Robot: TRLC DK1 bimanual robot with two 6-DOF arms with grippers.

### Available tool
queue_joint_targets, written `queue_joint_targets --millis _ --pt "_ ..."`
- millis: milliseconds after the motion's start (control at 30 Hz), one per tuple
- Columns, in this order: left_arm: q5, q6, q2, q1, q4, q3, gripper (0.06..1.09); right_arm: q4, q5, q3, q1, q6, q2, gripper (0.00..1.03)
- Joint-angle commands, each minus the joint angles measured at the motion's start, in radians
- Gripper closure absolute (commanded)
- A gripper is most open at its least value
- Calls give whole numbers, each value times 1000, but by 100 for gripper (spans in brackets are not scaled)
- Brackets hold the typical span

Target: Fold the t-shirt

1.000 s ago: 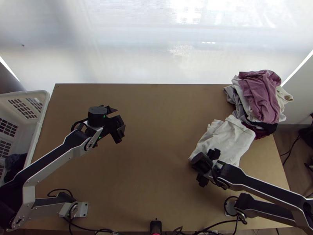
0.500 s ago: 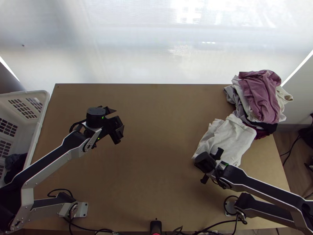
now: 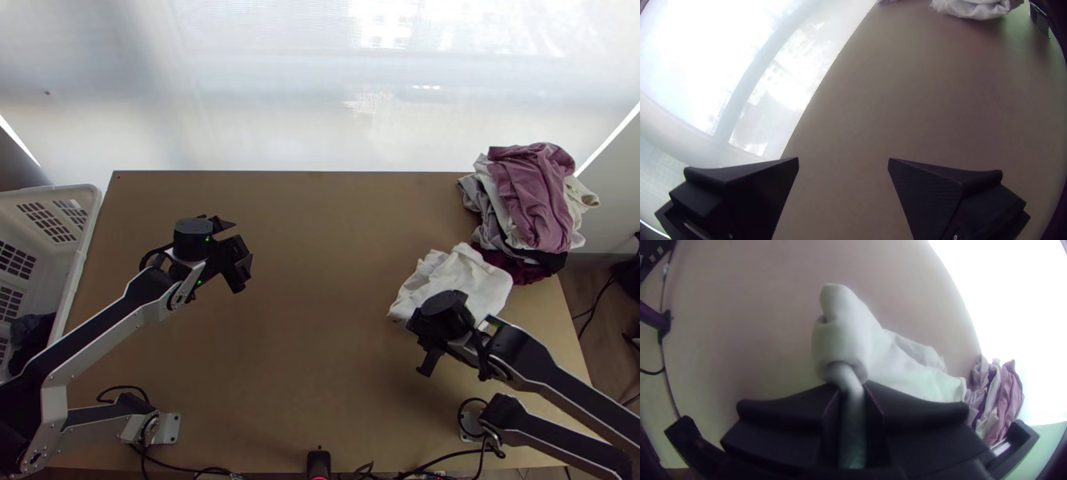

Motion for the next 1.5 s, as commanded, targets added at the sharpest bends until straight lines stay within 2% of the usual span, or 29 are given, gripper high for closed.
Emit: queue_joint_targets --millis 0,233,467,567,933,1133,1467 --pt "0 2 8 1 0 15 11 -183 -122 233 -12 -11 -43 100" --pt "-11 -3 15 3 -9 44 11 -229 -139 305 -49 -19 -44 100" --pt "-15 -4 26 17 -23 76 11 -210 -152 440 -185 -108 9 100" --pt "-18 -7 40 18 -26 91 11 -197 -209 505 -267 -131 71 100" --pt "-43 -20 51 20 -55 139 11 -166 -231 580 -377 -280 124 100" --pt "-48 -20 55 20 -55 142 11 -184 -323 684 -503 -393 197 100" --pt "-69 -26 58 29 -65 163 11 -279 -433 854 -564 -470 316 100"
